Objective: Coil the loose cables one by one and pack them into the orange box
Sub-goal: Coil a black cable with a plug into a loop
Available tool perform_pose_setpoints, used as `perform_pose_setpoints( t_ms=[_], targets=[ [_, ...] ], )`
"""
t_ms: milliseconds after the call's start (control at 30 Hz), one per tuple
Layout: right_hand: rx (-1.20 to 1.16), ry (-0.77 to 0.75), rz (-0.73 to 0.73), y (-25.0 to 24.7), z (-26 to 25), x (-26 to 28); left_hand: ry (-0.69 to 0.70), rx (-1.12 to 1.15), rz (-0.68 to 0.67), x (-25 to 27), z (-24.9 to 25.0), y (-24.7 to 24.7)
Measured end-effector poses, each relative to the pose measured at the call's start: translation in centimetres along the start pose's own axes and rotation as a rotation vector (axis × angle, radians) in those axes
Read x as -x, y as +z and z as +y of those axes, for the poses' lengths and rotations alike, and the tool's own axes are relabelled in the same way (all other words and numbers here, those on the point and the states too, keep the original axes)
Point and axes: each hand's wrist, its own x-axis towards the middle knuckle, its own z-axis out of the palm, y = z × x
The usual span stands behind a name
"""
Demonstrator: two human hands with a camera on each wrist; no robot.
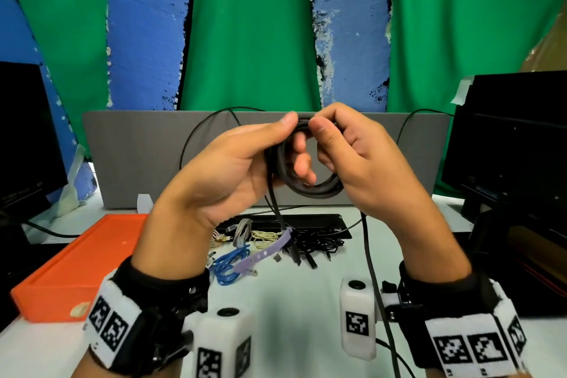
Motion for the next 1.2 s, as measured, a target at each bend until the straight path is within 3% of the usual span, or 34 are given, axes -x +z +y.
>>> perform_pose_setpoints(
  t_ms=[133, 333, 433, 533, 633, 700, 833, 900, 967, 1033, 1200],
  targets=[
    [-0.085, 0.011, 0.06, -0.2, 0.1, -0.1, -0.058, 0.38, -0.134, -0.5, -0.4, 1.1],
    [-0.297, 0.01, 0.04, 0.1, 0.0, -0.2, -0.046, 0.513, -0.291, -0.5, -0.3, 1.2],
    [-0.409, 0.093, 0.101, 0.7, -0.2, -0.2, 0.038, 0.57, -0.306, -0.5, -0.1, 1.4],
    [-0.455, 0.186, 0.15, 1.2, 0.5, -0.6, 0.194, 0.605, -0.195, -0.5, 0.2, 1.7],
    [-0.216, 0.209, 0.025, 1.8, 1.7, -0.8, 0.385, 0.488, 0.03, -0.8, 0.4, 0.8],
    [0.006, 0.222, -0.173, 2.3, 2.1, -0.4, 0.508, 0.274, 0.198, -0.9, 0.3, 0.1],
    [0.321, 0.173, -0.507, 3.1, 1.1, 0.5, 0.629, -0.477, 0.481, -0.9, -0.2, -0.6],
    [0.296, 0.105, -0.513, 3.0, 0.3, 0.6, 0.595, -0.84, 0.491, -1.0, -0.7, -1.2],
    [0.252, 0.052, -0.453, 2.4, -0.1, 0.6, 0.47, -1.148, 0.409, -1.0, -1.2, -1.9],
    [0.211, 0.033, -0.379, 1.5, 0.0, 0.6, 0.306, -1.275, 0.279, -0.8, -1.4, -2.3],
    [-0.056, 0.012, -0.101, -1.3, 0.8, 0.1, -0.002, -0.739, -0.028, -0.1, -0.9, -1.9]
  ],
)
